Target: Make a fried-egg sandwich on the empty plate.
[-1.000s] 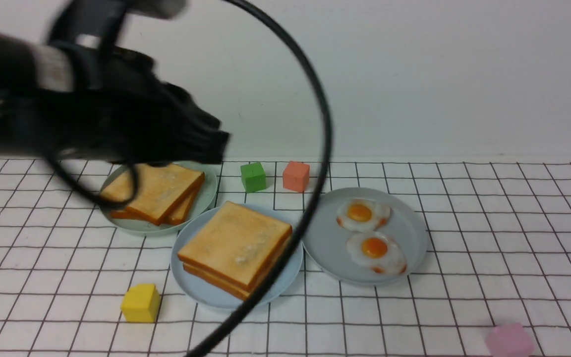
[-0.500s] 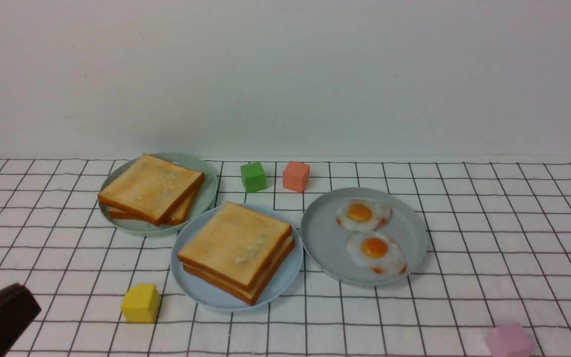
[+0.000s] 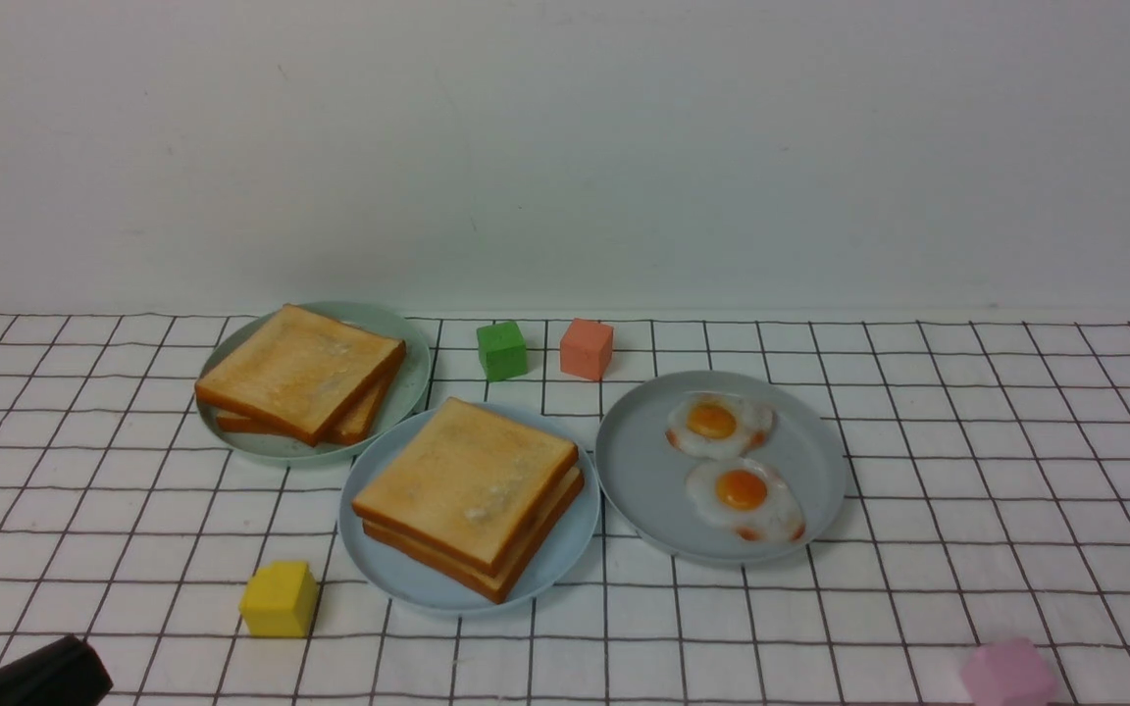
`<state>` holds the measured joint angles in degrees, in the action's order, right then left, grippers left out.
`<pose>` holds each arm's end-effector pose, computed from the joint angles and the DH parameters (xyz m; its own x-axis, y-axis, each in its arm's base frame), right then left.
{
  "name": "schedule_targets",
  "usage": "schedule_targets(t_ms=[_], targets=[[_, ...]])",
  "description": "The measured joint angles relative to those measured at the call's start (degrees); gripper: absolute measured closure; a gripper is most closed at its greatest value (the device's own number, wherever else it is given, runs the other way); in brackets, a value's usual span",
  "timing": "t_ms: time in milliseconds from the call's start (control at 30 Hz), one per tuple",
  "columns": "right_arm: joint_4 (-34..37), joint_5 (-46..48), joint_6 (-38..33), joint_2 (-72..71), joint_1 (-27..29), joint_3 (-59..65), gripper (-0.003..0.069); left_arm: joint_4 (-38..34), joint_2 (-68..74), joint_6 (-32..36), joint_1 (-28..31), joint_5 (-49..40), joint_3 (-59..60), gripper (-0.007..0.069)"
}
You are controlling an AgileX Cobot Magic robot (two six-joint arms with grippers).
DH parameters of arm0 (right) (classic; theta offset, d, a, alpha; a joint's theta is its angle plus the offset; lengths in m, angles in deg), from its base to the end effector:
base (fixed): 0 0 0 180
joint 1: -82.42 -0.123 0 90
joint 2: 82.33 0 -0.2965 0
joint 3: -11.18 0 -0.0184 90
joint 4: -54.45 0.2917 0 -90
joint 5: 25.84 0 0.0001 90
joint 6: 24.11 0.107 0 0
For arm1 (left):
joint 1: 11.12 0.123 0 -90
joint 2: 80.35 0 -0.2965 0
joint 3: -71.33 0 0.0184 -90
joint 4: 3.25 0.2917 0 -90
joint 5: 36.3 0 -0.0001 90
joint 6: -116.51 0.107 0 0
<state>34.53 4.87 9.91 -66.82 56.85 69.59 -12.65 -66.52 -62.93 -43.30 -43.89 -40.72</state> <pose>0.0911 0.0229 0.2768 -0.2741 0.1828 -0.9442 -0.2019 0.9490 0.2423 0.0877 -0.0580 0.2551 -0.0732 -0.1338 -0.9883 0.5459 0.8239 -0.1520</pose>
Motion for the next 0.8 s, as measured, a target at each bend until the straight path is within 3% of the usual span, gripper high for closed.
schedule_targets(t_ms=[267,367,400,500,600,800], targets=[[-0.5,0.0,0.0,-0.1,0.2,3.8,0.0662,0.0,0.0,0.0,0.0,-1.3,0.1,0.0638],[-1.1,-0.4,0.1,-0.6,3.9,4.4,0.0662,0.0,0.0,0.0,0.0,-1.8,0.1,0.0638],[0.5,-2.2,-0.4,-0.8,8.1,5.4,0.0662,0.0,0.0,0.0,0.0,-2.1,0.1,0.0638],[6.4,-9.0,-6.0,-1.2,17.6,9.8,0.0670,0.0,0.0,0.0,0.0,-2.3,0.1,0.0638],[13.9,-13.3,-16.0,-3.6,25.5,14.9,0.0670,0.0,0.0,0.0,0.0,-2.3,0.1,0.0638],[23.2,-13.4,-28.1,-8.4,29.1,20.1,0.0671,0.0,0.0,0.0,0.0,-2.5,0.1,0.0638]])
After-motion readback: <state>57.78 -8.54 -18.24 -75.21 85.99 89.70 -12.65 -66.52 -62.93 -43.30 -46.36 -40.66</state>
